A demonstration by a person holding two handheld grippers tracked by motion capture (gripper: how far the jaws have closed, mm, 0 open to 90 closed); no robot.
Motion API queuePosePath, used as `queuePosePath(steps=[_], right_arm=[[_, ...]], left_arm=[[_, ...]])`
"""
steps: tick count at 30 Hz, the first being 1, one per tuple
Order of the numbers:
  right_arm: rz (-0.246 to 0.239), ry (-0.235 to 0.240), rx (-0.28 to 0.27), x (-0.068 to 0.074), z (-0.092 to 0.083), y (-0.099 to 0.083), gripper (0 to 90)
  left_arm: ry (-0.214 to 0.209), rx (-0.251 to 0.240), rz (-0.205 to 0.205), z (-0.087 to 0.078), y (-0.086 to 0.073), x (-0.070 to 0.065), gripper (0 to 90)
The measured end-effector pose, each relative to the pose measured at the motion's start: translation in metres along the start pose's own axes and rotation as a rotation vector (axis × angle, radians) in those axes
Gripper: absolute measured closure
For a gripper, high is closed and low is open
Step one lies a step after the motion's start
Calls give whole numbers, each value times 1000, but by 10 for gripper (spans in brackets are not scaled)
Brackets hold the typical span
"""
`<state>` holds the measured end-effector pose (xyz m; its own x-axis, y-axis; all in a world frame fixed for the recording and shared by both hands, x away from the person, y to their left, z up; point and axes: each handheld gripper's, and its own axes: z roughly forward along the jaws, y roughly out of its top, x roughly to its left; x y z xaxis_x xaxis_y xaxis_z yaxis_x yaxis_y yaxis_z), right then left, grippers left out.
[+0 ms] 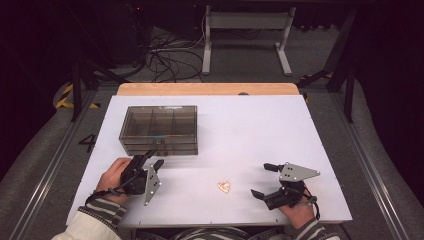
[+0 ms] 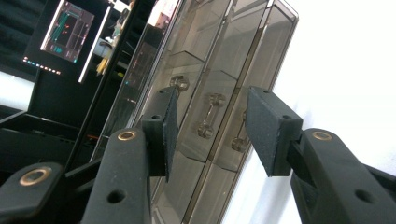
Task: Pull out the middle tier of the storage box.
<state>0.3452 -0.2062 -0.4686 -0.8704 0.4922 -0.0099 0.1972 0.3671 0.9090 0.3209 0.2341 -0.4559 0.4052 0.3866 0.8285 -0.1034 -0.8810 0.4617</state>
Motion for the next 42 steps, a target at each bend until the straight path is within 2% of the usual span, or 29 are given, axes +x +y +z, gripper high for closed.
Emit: queuePosePath(steps=[1, 3, 7, 15, 16, 19, 20, 27, 33, 36, 40, 42], right_arm=[[2, 0, 0, 0, 0, 0, 18], [2, -1, 1, 0, 0, 0, 17], [3, -1, 2, 0, 0, 0, 18], [5, -4, 2, 0, 0, 0, 18], [5, -4, 2, 0, 0, 0, 18], [5, -4, 3, 0, 0, 0, 17], [5, -4, 3, 0, 0, 0, 18], [3, -7, 6, 0, 1, 0, 21], [1, -7, 9, 0, 1, 0, 20], [-2, -7, 10, 0, 1, 0, 21], [-4, -11, 14, 1, 1, 0, 22], [-4, -11, 14, 1, 1, 0, 22]], left_arm=[[-4, 10, -12, 0, 0, -1, 545], [9, 6, 11, 1, 0, -1, 548], [23, 23, 17, 2, -1, -2, 548], [95, 54, 79, 9, -2, -7, 566], [93, 65, 67, 9, -3, -9, 569], [114, 73, 91, 11, -3, -10, 577], [114, 72, 85, 12, -3, -11, 579], [149, 106, 139, 16, -3, -15, 589], [150, 128, 147, 20, -4, -18, 609], [145, 143, 172, 23, -5, -19, 605], [138, 165, 182, 27, -6, -20, 606], [152, 170, 187, 29, -7, -20, 615]])
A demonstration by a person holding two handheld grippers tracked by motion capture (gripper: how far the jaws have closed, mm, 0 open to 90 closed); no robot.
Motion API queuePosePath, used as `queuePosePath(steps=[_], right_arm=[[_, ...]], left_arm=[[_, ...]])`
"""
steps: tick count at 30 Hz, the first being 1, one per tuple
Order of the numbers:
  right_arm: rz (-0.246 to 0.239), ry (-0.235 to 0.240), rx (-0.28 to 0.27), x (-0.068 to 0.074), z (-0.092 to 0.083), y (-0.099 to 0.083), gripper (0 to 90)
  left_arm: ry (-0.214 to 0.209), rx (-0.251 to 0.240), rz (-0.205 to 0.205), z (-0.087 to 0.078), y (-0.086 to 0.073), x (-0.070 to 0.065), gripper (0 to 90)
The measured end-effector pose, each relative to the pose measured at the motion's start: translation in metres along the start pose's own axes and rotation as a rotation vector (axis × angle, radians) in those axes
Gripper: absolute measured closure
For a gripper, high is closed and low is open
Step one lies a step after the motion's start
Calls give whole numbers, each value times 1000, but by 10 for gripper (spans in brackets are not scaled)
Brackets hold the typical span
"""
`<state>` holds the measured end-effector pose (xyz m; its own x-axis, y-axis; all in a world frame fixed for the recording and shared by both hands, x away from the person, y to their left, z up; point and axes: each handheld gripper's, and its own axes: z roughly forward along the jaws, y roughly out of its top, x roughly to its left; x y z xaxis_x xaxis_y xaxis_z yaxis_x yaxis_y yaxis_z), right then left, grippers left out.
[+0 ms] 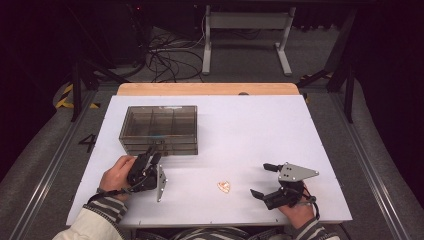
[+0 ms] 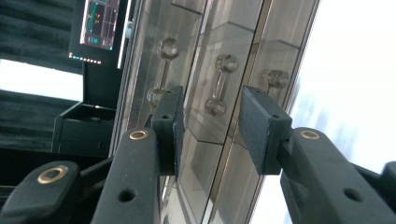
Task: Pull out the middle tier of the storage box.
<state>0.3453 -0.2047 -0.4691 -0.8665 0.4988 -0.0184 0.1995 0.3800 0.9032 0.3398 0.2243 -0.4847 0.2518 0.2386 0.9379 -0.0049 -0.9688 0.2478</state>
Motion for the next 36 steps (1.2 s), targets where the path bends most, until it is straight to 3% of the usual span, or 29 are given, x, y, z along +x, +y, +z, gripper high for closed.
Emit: queuePosePath(steps=[7, 14, 18, 20, 22, 23, 24, 36], right_arm=[[-7, -5, 7, 1, 1, 0, 24], [-11, -3, 8, 1, 1, 0, 24], [-11, -4, 8, 1, 1, 0, 24], [-12, -5, 9, 1, 1, 0, 24], [-11, -5, 11, 1, 1, 0, 24], [-11, -5, 12, 1, 1, 0, 24], [-12, -6, 12, 1, 1, 0, 24], [-14, -6, 14, 1, 1, 0, 25]], left_arm=[[-11, 22, 0, 4, -1, -2, 659], [-2, 32, 32, 6, 0, -3, 683], [6, 35, 17, 7, 0, -4, 705], [-6, 43, 29, 7, 0, -4, 708], [7, 43, 36, 8, 0, -4, 718], [0, 48, 18, 8, 0, -5, 723], [0, 52, 25, 8, 0, -5, 729], [12, 48, 42, 11, 0, -5, 758]])
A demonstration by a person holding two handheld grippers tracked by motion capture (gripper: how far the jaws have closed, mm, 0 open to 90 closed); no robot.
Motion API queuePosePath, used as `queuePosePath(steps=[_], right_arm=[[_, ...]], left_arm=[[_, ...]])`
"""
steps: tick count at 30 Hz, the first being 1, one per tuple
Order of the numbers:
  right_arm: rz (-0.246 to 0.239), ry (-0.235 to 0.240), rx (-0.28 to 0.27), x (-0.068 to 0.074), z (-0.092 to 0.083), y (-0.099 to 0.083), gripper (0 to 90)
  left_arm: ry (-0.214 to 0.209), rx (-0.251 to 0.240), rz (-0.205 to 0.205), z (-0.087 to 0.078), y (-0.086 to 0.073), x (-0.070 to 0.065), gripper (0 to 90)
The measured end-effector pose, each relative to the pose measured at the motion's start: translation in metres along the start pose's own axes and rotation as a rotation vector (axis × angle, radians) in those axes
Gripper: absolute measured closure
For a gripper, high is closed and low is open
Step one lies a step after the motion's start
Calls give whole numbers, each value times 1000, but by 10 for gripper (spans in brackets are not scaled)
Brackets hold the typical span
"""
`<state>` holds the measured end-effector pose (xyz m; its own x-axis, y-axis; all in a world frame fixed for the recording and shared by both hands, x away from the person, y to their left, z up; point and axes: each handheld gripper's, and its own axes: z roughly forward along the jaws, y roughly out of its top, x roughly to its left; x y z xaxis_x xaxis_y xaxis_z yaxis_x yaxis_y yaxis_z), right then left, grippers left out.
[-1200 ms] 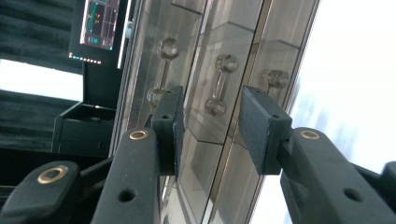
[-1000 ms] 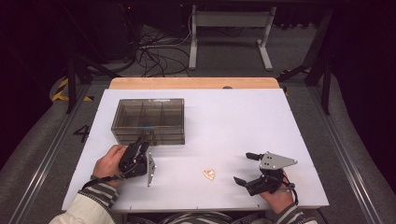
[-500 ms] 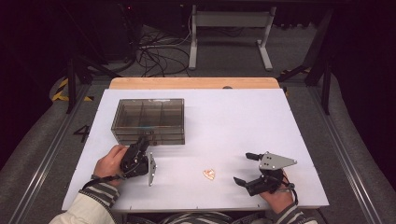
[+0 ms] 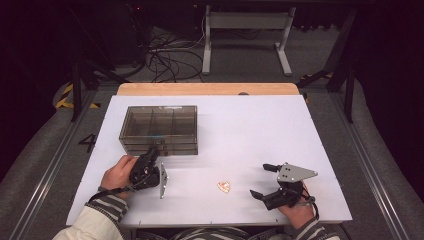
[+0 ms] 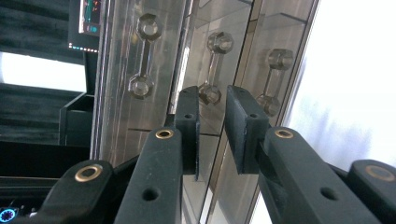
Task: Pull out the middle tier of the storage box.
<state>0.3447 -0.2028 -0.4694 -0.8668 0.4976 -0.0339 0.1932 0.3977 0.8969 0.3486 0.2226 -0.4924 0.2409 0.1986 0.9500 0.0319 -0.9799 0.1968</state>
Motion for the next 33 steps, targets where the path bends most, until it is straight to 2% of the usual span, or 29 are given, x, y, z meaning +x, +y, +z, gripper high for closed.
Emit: queuePosePath(steps=[9, 10, 16, 18, 20, 33], right_arm=[[-2, 0, 2, 0, 0, 0, 25], [-2, 0, 2, 0, 0, 0, 24], [-4, 0, 2, 0, 0, 0, 24], [-4, 1, 2, 0, 0, 0, 24], [-3, 2, 1, 0, 0, 0, 25], [-5, 1, 1, 1, 0, 0, 24]], left_arm=[[9, -8, 4, 0, 1, 0, 783], [4, -4, -10, 0, 1, -1, 785], [18, -7, 20, 0, 1, -1, 792], [14, -8, -2, 0, 1, -2, 795], [21, -11, 18, 0, 1, 0, 797], [31, -8, 9, -3, 0, -2, 799]])
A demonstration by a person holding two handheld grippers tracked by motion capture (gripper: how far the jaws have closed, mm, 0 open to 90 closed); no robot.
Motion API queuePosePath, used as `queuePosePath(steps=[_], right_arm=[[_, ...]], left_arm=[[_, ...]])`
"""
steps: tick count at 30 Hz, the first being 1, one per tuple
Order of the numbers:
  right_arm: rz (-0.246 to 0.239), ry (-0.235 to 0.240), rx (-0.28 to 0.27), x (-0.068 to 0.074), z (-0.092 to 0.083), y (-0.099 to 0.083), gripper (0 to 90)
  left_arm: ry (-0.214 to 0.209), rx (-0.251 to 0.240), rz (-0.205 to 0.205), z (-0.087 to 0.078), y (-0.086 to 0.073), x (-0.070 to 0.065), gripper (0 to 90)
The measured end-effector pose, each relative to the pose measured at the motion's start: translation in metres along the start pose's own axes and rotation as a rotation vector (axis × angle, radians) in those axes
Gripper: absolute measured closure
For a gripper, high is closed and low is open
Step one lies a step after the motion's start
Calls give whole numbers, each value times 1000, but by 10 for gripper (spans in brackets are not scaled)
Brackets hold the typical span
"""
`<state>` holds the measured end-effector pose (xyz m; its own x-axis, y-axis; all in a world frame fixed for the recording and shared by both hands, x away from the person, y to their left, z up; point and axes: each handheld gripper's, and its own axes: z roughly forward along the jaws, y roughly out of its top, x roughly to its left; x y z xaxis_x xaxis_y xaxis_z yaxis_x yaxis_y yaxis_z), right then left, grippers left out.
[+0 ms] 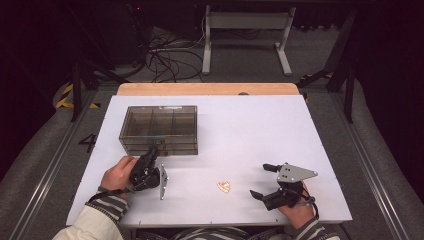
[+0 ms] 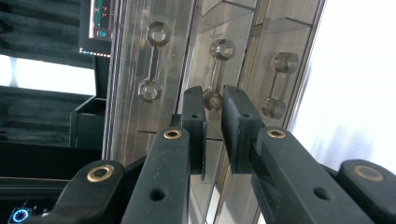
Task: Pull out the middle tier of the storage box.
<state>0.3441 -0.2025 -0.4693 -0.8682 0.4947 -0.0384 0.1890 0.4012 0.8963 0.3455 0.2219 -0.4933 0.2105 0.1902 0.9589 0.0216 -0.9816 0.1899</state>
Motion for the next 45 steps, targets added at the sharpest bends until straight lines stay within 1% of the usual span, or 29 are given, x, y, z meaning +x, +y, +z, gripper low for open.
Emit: queuePosePath(steps=[4, 6, 8, 9, 10, 11, 13, 14, 15, 17, 18, 20, 21, 23, 24, 25, 27, 29, 30, 31, 32, 35, 36, 37, 38, 39, 41, 44, 45], right_arm=[[-2, -2, 0, 0, 0, 0, 24], [-3, -3, 0, 0, 0, 0, 24], [-3, -2, 1, 0, 0, 0, 24], [-3, -3, 0, 0, 0, 0, 24], [-3, -3, 0, 0, 0, 0, 24], [-3, -3, 0, 0, 0, 0, 24], [-3, -2, 0, 0, 0, 0, 24], [-3, -3, 0, 0, 0, 0, 24], [-4, -2, 0, 0, 0, 0, 24], [-3, 0, -1, 0, 0, 0, 24], [-3, -1, -1, 0, 0, 0, 24], [-3, 0, -1, 0, 0, 0, 24], [-3, 0, -1, 0, 0, 0, 23], [-4, 0, 0, 0, 0, 0, 23], [-4, 0, 0, 0, 0, 0, 23], [-4, 1, 0, 1, 0, 0, 24], [-4, 0, 0, 1, 0, 0, 24], [-5, 1, 0, 1, 0, 0, 24], [-5, 1, 0, 1, 0, 0, 23], [-5, 1, 0, 1, 0, 0, 24], [-6, 2, 1, 1, 0, 0, 24], [-6, 2, 1, 1, 0, 0, 24], [-6, 3, 1, 1, 0, 0, 23], [-6, 2, 1, 1, 0, 0, 23], [-6, 3, 2, 1, 0, 0, 24], [-6, 2, 1, 1, 0, 0, 23], [-6, 2, 1, 1, 0, 0, 24], [-6, 2, 1, 1, 0, 0, 23], [-6, 3, 1, 1, 0, 0, 24]], left_arm=[[0, 2, 19, -1, 1, 0, 799], [1, 3, 20, -2, 1, 0, 800], [2, 2, 9, -4, 1, -1, 801], [-5, 3, 20, -5, 2, 0, 802], [17, -2, 20, -7, 2, -1, 819], [25, -4, -1, -7, 2, 0, 886], [20, -11, -33, -8, 2, 6, 895], [9, -4, -54, -8, 1, 6, 894], [7, 1, -39, -8, 1, 7, 876], [-15, 5, -38, -7, 0, 5, 830], [-6, -5, -28, -7, 1, 4, 823], [-22, 1, -32, -6, 1, 3, 806], [-18, 4, -24, -5, 2, 3, 793], [-27, 6, -18, -2, 2, 2, 764], [-24, 8, -3, 0, 2, 1, 763], [-21, 11, -10, 0, 2, 0, 763], [-17, 7, -3, 2, 2, 1, 763], [-11, 9, -13, 3, 2, 0, 768], [-20, 12, -11, 3, 2, 0, 774], [-19, 12, -20, 3, 3, -1, 782], [-10, 9, -3, 3, 3, 0, 785], [-9, 8, -6, 3, 3, 0, 797], [-16, 15, -17, 3, 3, -1, 798], [-14, 13, -14, 2, 3, 0, 799], [-13, 9, 0, 2, 4, 2, 800], [-13, 13, -17, 2, 3, 1, 801], [-20, 9, -13, 1, 3, 1, 801], [-14, 10, -2, -1, 4, 2, 801], [-12, 9, -13, -1, 4, 1, 801]])
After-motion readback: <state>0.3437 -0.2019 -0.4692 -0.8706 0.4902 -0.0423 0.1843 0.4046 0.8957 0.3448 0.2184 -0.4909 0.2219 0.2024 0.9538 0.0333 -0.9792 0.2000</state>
